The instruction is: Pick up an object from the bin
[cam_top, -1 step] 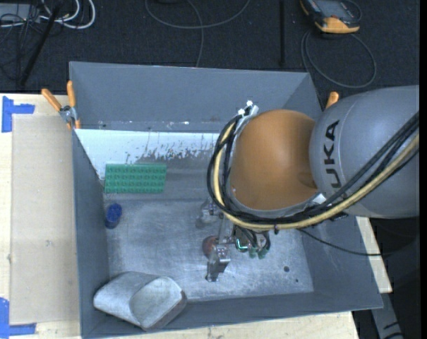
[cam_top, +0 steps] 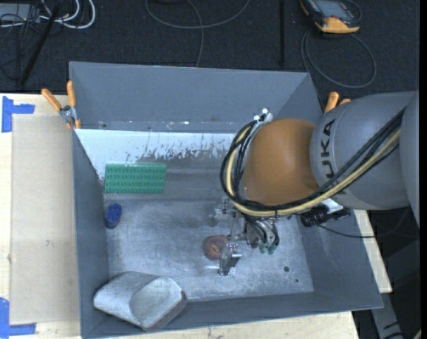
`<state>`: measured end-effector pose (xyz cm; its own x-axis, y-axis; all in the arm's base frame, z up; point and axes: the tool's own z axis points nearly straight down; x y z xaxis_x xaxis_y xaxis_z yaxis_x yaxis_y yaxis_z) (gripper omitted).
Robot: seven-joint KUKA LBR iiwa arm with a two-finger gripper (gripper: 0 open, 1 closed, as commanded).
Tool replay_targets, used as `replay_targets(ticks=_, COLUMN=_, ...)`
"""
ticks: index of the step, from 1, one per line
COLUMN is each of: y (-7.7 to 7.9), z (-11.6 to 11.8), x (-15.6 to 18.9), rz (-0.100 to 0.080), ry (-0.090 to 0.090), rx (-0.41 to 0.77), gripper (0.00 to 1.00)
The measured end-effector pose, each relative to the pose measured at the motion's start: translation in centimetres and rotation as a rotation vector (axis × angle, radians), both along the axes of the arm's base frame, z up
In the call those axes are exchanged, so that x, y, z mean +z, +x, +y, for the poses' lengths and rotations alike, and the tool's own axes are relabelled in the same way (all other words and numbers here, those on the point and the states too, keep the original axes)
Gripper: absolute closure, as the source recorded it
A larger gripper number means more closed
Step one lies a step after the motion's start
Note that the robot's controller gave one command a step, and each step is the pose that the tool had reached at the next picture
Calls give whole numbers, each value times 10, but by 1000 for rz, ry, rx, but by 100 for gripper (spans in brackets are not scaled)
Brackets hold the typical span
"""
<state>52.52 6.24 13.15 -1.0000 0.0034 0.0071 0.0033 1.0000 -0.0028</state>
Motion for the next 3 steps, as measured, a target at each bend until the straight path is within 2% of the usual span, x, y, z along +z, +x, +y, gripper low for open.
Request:
replay_targets(ticks=1, y=22, z=-29, x=-62, rz=-9, ry=5, rx=55, gripper=0)
replay_targets(ticks=2, y=22, z=-28, x=-58, rz=-7, ry=5, rx=53, gripper=100)
replay_targets(ticks=3, y=31, z=-21, x=70, rz=-15, ry=4, rx=21, gripper=100)
